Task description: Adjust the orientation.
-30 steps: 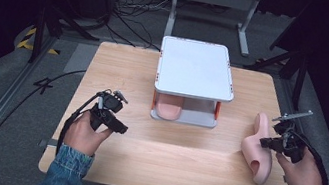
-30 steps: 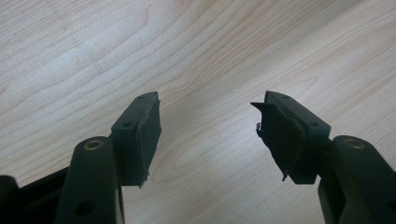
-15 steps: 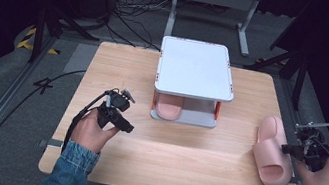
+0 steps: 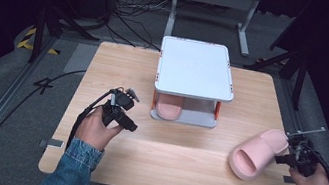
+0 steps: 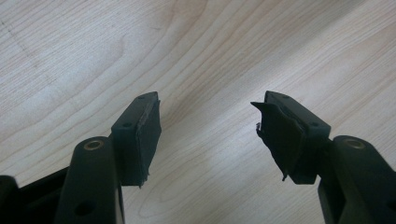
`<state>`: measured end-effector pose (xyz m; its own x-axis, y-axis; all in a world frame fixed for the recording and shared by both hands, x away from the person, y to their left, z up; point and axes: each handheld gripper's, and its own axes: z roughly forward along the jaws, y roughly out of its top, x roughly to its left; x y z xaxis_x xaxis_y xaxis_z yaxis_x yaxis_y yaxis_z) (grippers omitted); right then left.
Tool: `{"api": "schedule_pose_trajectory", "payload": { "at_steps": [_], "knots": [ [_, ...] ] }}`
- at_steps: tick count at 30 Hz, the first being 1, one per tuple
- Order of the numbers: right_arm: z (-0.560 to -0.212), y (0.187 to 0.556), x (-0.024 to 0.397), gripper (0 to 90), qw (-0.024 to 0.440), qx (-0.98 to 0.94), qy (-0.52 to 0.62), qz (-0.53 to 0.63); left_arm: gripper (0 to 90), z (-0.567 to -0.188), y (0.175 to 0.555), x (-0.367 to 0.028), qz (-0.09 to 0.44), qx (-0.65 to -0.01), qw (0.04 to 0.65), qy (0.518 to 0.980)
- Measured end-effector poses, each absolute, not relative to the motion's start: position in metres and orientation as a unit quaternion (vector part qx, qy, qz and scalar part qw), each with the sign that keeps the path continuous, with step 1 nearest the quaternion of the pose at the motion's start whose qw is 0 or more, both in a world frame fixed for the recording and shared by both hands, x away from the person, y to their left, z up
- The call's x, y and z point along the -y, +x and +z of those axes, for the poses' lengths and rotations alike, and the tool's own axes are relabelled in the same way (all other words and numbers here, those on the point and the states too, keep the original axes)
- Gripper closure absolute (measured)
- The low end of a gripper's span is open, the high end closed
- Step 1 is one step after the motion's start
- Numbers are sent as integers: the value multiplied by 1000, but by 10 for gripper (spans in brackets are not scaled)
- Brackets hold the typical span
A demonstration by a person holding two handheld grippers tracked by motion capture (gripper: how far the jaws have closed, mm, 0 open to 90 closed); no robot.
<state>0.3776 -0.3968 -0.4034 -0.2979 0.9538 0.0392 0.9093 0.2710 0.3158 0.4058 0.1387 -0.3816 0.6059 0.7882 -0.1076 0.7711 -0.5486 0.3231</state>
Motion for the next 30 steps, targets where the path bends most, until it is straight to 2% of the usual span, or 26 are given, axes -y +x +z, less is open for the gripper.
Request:
{"api": "schedule_pose_trajectory", "payload": {
  "at_steps": [8,10,14,18,30],
  "knots": [
    [-414,388,364,875,60,-820,549,147,384,-382,403,-140,23,-443,171,880],
    [-414,388,362,836,62,-824,545,145,384,-381,403,-141,27,-442,170,880],
    [-404,384,366,701,65,-824,542,154,385,-381,402,-142,24,-445,174,878],
    [-389,380,369,602,90,-825,531,173,385,-383,401,-143,27,-446,167,879],
    [-384,396,347,511,89,-851,479,198,388,-385,387,-162,33,-468,165,868]
  ]
}}
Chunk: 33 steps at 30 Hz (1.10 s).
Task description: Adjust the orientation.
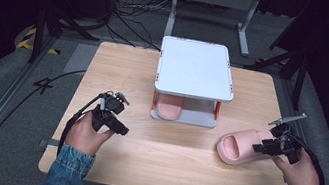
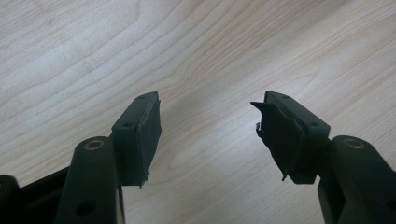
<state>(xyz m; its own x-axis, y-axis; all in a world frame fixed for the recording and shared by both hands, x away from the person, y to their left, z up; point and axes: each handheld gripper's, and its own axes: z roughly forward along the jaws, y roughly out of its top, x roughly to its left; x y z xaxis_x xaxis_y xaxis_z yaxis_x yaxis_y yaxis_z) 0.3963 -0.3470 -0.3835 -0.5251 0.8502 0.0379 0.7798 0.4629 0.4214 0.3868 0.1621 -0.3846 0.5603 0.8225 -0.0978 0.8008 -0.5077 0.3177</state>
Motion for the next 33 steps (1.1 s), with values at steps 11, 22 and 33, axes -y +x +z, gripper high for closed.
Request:
{"api": "schedule_pose_trajectory", "payload": {
  "at_steps": [11,22,33],
  "knots": [
    [-388,402,333,545,53,-856,470,207,391,-386,384,-165,31,-471,164,866],
    [-363,384,330,781,9,-837,479,264,390,-386,388,-160,26,-465,166,869],
    [-349,370,284,788,-9,-848,433,305,390,-386,388,-160,28,-463,163,871]
  ]
}}
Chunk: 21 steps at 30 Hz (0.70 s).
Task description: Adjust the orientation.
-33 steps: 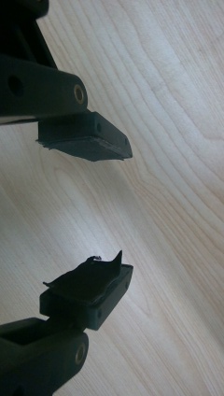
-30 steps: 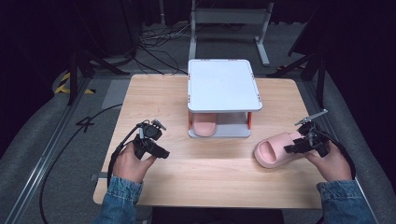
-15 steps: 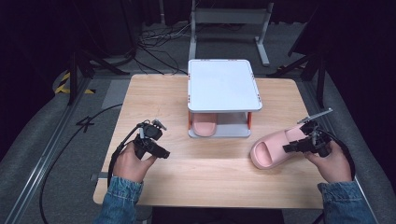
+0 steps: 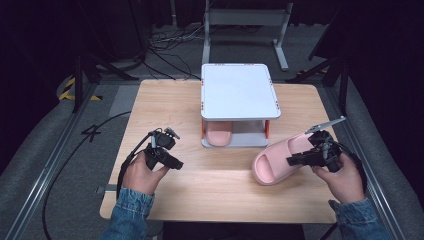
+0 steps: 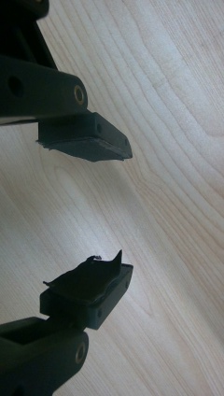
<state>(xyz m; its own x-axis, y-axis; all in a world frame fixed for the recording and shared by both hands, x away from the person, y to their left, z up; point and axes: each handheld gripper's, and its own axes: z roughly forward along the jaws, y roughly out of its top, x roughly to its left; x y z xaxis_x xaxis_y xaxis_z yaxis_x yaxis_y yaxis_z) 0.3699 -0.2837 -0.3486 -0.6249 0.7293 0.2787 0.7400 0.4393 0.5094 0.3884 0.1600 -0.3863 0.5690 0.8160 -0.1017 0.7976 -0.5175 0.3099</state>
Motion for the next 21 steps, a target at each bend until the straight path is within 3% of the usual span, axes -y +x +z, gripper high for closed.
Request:
{"api": "schedule_pose_trajectory", "payload": {
  "at_steps": [10,21],
  "knots": [
    [-366,370,238,776,48,863,-388,-320,390,-387,388,-160,27,-464,163,870],
    [-385,376,238,709,11,869,-415,-271,390,-389,390,-158,22,-463,164,871]
  ]
}}
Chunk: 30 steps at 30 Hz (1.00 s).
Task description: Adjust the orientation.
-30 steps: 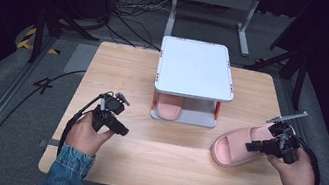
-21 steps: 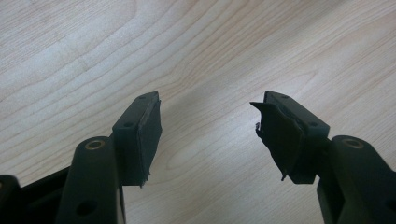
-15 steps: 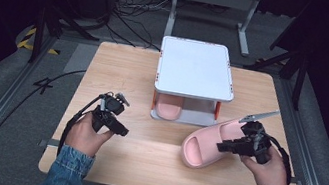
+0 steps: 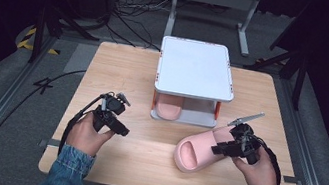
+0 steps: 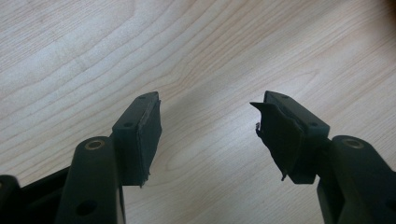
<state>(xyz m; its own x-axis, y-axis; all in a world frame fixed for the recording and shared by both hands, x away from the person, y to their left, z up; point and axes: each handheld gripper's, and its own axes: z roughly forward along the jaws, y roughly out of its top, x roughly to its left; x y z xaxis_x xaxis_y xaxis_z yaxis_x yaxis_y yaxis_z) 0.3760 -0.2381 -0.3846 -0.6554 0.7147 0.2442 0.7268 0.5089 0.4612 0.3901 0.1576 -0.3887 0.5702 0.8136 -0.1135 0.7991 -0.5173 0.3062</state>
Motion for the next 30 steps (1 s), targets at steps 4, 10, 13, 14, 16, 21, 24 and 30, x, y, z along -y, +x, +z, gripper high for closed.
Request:
{"api": "schedule_pose_trajectory", "payload": {
  "at_steps": [4,10,13,14,16,21,24,30],
  "knots": [
    [-388,377,238,676,5,872,-411,-267,389,-388,391,-158,25,-462,161,872],
    [-383,377,243,594,-19,871,-413,-266,389,-388,393,-158,25,-463,162,871],
    [-378,380,253,587,-29,866,-421,-270,389,-389,392,-159,24,-463,163,871],
    [-376,381,256,584,-36,864,-424,-269,389,-389,391,-159,20,-466,166,869],
    [-374,389,264,579,-58,861,-432,-262,389,-389,389,-160,20,-468,164,868],
    [-380,419,274,623,-94,856,-454,-230,389,-389,386,-164,23,-473,164,865],
    [-388,430,273,658,-100,857,-457,-215,389,-390,385,-167,24,-478,165,862],
    [-411,461,259,707,-119,866,-454,-175,390,-393,385,-169,22,-479,160,863]
  ]
}}
